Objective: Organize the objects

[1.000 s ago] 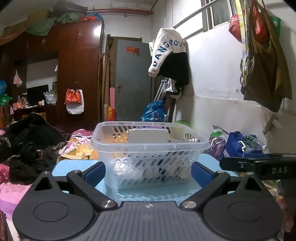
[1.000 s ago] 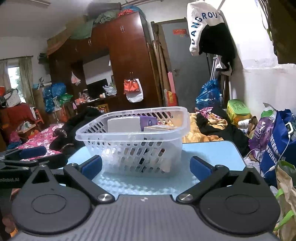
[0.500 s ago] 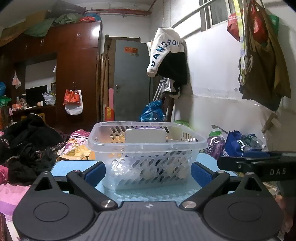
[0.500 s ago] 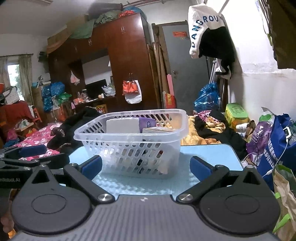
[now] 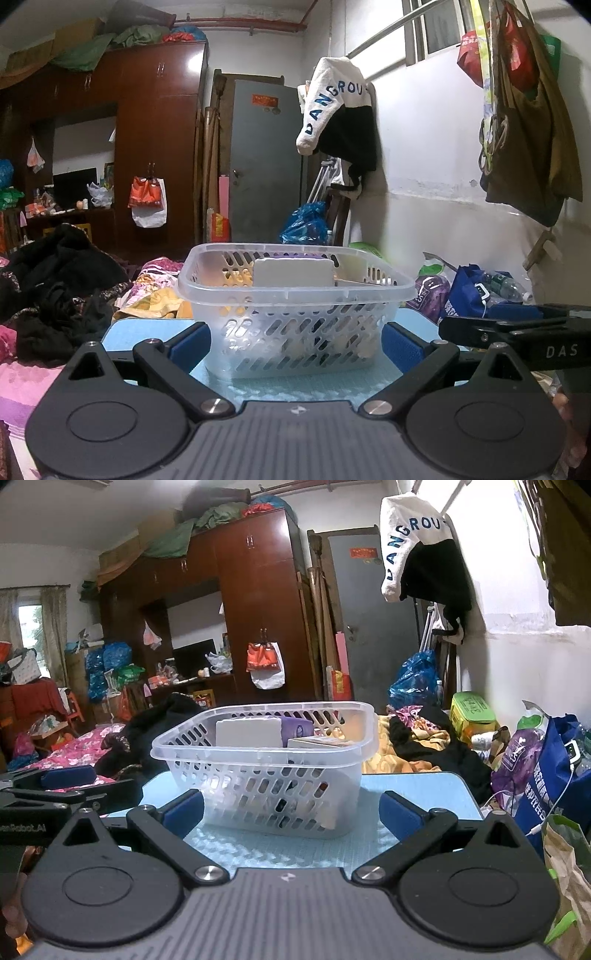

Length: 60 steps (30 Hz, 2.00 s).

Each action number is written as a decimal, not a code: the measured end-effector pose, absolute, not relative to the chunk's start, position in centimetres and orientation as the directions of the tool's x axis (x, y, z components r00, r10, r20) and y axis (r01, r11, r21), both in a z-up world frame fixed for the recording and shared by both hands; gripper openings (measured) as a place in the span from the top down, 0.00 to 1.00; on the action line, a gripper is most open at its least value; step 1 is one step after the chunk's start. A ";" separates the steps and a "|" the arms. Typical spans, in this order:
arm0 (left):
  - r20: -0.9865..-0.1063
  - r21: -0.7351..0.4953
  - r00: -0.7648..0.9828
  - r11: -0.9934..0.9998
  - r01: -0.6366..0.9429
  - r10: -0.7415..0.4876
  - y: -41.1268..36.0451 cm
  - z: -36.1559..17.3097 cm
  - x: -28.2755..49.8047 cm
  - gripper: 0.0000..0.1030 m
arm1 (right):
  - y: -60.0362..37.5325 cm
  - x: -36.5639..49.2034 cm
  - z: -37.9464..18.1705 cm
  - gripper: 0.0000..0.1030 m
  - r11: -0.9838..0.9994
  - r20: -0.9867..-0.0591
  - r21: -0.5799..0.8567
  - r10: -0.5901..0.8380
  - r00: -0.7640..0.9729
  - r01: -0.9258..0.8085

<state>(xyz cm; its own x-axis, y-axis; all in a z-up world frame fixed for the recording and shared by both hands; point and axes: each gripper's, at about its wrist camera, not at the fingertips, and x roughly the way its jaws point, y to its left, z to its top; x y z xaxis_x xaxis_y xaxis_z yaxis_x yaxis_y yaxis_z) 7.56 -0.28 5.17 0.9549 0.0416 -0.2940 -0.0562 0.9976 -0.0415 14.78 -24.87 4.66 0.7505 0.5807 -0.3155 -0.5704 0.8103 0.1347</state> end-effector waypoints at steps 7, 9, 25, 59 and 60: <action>-0.292 -0.038 0.955 0.998 -0.058 0.045 -0.3 5.2 7.5 0.03 | -24.8 14.7 4.6 0.00 0.809 -0.319 0.137 0.582 0.748 -0.572; -0.293 -0.034 0.955 0.998 -0.060 0.047 -0.3 5.2 7.6 0.03 | -24.8 14.8 4.6 0.00 0.809 -0.322 0.140 0.582 0.746 -0.571; -0.298 -0.031 0.953 0.997 -0.067 0.055 -0.4 5.1 7.7 0.03 | -24.9 14.9 4.5 0.00 0.802 -0.326 0.145 0.591 0.738 -0.579; -0.302 0.002 0.952 0.998 -0.056 0.054 -1.5 4.8 7.7 0.03 | -25.1 15.0 4.6 0.00 0.804 -0.329 0.138 0.588 0.739 -0.578; -0.298 0.009 0.953 0.998 -0.059 0.059 -1.6 4.7 7.7 0.03 | -25.1 15.0 4.6 0.00 0.804 -0.327 0.134 0.588 0.740 -0.579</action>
